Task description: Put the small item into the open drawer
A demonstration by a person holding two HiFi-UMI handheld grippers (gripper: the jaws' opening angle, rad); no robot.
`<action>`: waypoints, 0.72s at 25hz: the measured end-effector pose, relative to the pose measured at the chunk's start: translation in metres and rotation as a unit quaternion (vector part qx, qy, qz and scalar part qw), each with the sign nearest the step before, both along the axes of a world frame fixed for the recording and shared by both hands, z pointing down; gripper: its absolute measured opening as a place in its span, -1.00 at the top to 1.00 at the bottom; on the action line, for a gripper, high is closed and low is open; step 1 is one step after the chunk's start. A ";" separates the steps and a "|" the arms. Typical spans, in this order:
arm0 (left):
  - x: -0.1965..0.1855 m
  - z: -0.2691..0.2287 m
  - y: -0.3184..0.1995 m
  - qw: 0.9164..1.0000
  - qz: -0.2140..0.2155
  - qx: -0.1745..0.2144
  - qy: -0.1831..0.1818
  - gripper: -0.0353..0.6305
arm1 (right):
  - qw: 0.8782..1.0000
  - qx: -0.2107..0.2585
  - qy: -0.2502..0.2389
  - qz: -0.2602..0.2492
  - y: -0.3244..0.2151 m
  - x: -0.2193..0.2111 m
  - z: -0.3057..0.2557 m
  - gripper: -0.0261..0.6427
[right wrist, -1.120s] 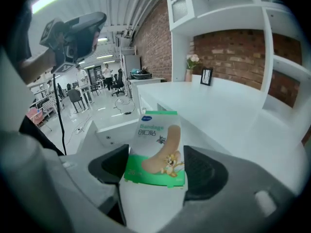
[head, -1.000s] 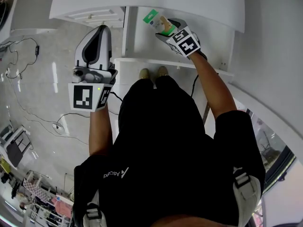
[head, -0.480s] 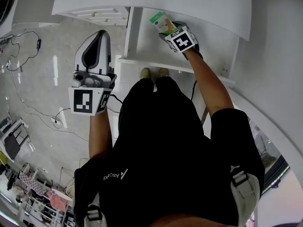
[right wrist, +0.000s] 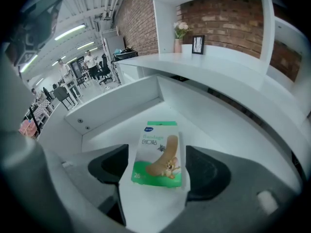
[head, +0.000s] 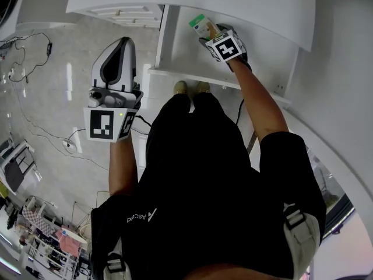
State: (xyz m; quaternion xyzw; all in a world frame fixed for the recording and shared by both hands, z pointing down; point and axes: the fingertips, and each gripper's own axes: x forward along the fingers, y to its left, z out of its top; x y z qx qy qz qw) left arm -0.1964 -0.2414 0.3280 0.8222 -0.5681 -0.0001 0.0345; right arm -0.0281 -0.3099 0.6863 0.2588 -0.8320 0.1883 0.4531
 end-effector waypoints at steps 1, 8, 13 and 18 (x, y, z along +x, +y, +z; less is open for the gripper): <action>0.000 0.000 0.001 1.000 0.001 0.001 0.000 0.90 | 1.000 0.002 -0.002 0.002 0.000 0.000 -0.002 -0.14; 0.008 -0.003 0.003 1.000 0.015 0.005 0.001 0.90 | 0.998 0.034 -0.044 -0.002 0.002 0.001 -0.039 -0.13; 0.020 -0.009 0.004 0.999 0.032 0.013 0.009 0.90 | 0.990 0.091 -0.108 -0.003 0.008 -0.001 -0.107 0.08; 0.040 -0.015 0.007 0.998 0.058 0.022 0.014 0.90 | 0.970 0.166 -0.179 0.002 0.011 0.000 -0.189 0.37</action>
